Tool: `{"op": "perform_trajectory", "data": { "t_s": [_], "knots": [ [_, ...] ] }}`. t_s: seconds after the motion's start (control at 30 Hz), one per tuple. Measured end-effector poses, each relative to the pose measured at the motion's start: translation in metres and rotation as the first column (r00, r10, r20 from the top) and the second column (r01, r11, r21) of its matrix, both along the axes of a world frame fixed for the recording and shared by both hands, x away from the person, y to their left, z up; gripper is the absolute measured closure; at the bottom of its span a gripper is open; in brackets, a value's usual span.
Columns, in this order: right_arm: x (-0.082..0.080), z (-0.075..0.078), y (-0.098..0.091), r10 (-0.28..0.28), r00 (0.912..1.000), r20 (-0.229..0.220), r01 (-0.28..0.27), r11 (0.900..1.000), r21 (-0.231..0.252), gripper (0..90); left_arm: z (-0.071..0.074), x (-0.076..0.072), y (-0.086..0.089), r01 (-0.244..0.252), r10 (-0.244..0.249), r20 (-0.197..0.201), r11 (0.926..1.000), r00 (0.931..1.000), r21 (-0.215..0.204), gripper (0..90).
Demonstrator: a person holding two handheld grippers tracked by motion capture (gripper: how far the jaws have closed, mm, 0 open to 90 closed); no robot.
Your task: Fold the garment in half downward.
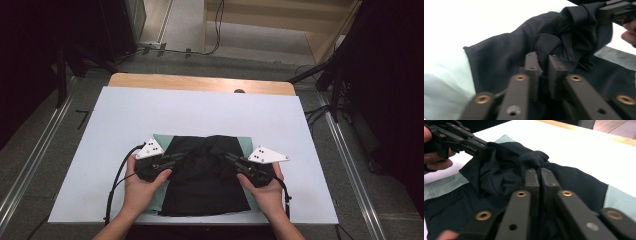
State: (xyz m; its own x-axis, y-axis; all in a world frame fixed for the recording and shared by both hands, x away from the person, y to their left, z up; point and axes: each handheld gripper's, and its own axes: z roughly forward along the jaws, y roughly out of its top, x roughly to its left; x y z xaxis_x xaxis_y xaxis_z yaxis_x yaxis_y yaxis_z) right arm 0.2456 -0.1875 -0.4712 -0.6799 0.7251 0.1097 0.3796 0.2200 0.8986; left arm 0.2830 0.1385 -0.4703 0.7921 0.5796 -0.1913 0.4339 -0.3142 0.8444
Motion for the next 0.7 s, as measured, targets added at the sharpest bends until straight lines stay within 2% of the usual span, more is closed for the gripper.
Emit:
{"op": "perform_trajectory", "data": {
  "t_s": [0.13, 0.27, 0.5, 0.6, 0.7],
  "knots": [
    [-0.008, -0.001, -0.008, 0.012, 0.9998, 0.017, -0.013, 0.9998, 0.015, 86.5, 0.001, -0.008, 0.007, 0.043, -0.043, 0.004, 0.9987, 0.9991, -0.028, 85.9],
    [-0.016, -0.003, -0.014, 0.032, 0.9991, 0.029, -0.032, 0.9993, 0.016, 86.5, 0.002, -0.019, 0.013, 0.077, -0.076, 0.024, 0.9961, 0.9968, -0.043, 86.2],
    [-0.030, -0.004, -0.023, 0.051, 0.9977, 0.045, -0.051, 0.9986, 0.014, 86.6, 0.006, -0.036, 0.026, 0.100, -0.098, 0.053, 0.9935, 0.9938, -0.054, 86.3],
    [-0.035, -0.005, -0.027, 0.055, 0.9974, 0.047, -0.056, 0.9984, 0.011, 86.7, 0.006, -0.043, 0.031, 0.127, -0.123, 0.073, 0.9901, 0.9898, -0.059, 86.3],
    [-0.042, -0.007, -0.030, 0.059, 0.9973, 0.043, -0.060, 0.9982, 0.008, 86.7, 0.006, -0.052, 0.034, 0.158, -0.154, 0.086, 0.9864, 0.9843, -0.045, 86.2]
  ]
}}
